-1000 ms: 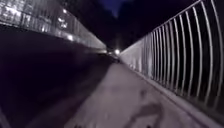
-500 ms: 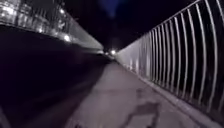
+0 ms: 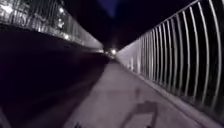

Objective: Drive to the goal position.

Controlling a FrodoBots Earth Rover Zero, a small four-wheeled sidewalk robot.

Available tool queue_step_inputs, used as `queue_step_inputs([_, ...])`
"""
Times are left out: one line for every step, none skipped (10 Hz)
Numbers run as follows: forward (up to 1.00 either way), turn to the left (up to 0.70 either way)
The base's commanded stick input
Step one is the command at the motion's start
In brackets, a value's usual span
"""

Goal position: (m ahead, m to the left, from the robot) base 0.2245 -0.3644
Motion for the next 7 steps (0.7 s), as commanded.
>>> queue_step_inputs([0.29, 0.01])
queue_step_inputs([0.29, -0.04])
queue_step_inputs([0.29, -0.11])
queue_step_inputs([0.29, -0.12])
queue_step_inputs([0.29, -0.09])
queue_step_inputs([0.29, -0.06])
queue_step_inputs([0.29, -0.03])
